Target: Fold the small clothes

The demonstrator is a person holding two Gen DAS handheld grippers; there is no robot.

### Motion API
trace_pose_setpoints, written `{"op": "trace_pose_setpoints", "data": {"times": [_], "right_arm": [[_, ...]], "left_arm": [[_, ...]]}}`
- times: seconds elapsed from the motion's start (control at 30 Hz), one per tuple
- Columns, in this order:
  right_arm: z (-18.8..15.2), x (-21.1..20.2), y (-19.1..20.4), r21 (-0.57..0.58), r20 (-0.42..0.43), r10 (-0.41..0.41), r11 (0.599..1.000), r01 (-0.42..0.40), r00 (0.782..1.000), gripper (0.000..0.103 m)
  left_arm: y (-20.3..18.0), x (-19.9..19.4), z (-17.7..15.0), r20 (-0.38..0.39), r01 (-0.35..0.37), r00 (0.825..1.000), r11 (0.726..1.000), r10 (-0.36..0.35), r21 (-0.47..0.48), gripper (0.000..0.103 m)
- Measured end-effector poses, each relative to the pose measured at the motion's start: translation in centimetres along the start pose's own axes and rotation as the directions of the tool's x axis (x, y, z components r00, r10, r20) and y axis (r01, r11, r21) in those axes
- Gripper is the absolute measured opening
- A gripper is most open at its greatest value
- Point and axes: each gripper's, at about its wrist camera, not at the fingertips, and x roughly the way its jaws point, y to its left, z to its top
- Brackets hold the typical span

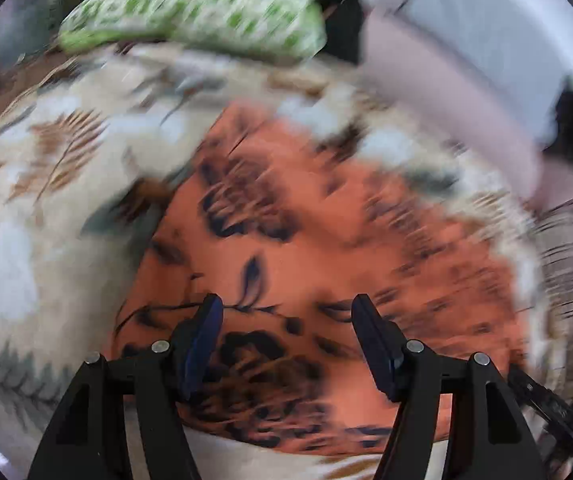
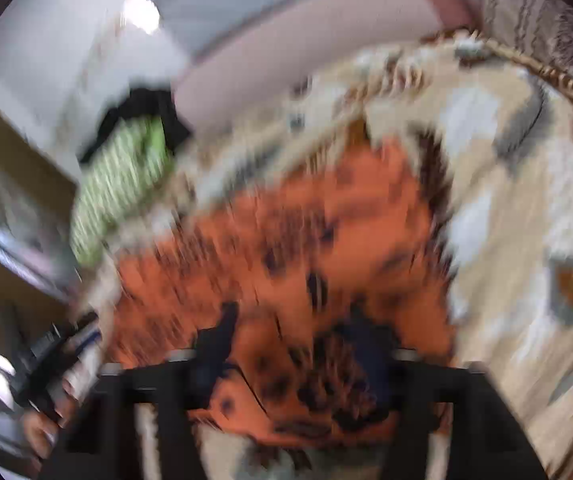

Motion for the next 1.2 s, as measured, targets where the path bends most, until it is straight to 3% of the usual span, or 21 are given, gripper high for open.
{"op": "trace_pose_setpoints", "data": {"times": [0.07,0.17,0.27,0.37,0.47,0.57,0.6,0.7,0.8,0.9,1.0,1.1,1.2], "right_arm": [[-1.8,2.2,-1.1,0.000,-0.074,-0.066,0.998,0.066,0.995,0.035],[-1.9,1.3,0.0,-0.069,-0.049,-0.104,0.993,0.101,0.993,0.035],[-1.2,0.4,2.4,-0.113,-0.017,-0.092,0.990,0.089,0.996,0.035],[-0.6,0.2,5.7,-0.172,0.038,-0.104,0.979,0.109,0.994,0.037],[-0.3,2.1,7.3,-0.163,0.042,-0.115,0.979,0.120,0.993,0.037],[-0.9,6.2,6.5,-0.118,-0.092,-0.179,0.979,0.167,0.980,0.038],[-1.3,6.4,5.8,-0.088,-0.064,-0.158,0.985,0.152,0.985,0.038],[-1.7,6.0,5.7,-0.099,-0.034,-0.130,0.987,0.126,0.991,0.039],[-2.2,5.9,5.7,-0.150,-0.020,-0.114,0.983,0.110,0.993,0.039],[-2.5,5.5,5.1,-0.108,-0.013,-0.089,0.990,0.087,0.996,0.040],[-2.7,5.6,5.8,-0.146,-0.011,-0.128,0.981,0.125,0.992,0.040],[-2.4,5.5,7.2,-0.196,-0.039,-0.189,0.964,0.178,0.981,0.040],[-0.9,3.7,8.0,-0.209,-0.027,-0.172,0.964,0.163,0.985,0.040]], "left_arm": [[0.4,-0.1,0.0,0.009,0.016,1.000,1.000,-0.017,0.012,0.067],[-0.4,-1.6,0.2,0.083,0.013,0.996,0.998,-0.017,0.056,0.067],[-2.0,-3.0,0.0,0.169,-0.051,0.985,0.988,0.025,0.149,0.073],[-2.8,-2.3,-0.1,0.167,-0.145,0.979,0.971,0.113,0.192,0.082],[-2.3,1.3,-0.5,0.036,-0.220,0.975,0.948,0.218,0.231,0.082],[-3.1,1.7,-1.0,0.115,-0.275,0.961,0.915,0.251,0.297,0.088],[-3.3,1.9,-1.1,0.115,-0.285,0.958,0.905,0.261,0.317,0.089],[-2.6,2.0,-1.0,0.097,-0.254,0.967,0.925,0.236,0.282,0.091],[-2.5,2.2,-1.0,0.098,-0.261,0.965,0.922,0.243,0.287,0.096],[-2.0,2.6,-0.8,0.094,-0.266,0.964,0.929,0.250,0.257,0.103],[-1.0,2.8,-0.8,0.056,-0.212,0.977,0.957,0.205,0.199,0.103],[-0.9,2.7,-0.5,0.024,-0.192,0.981,0.959,0.191,0.211,0.103],[-0.8,1.6,-0.1,0.042,-0.174,0.985,0.968,0.169,0.182,0.103]]}}
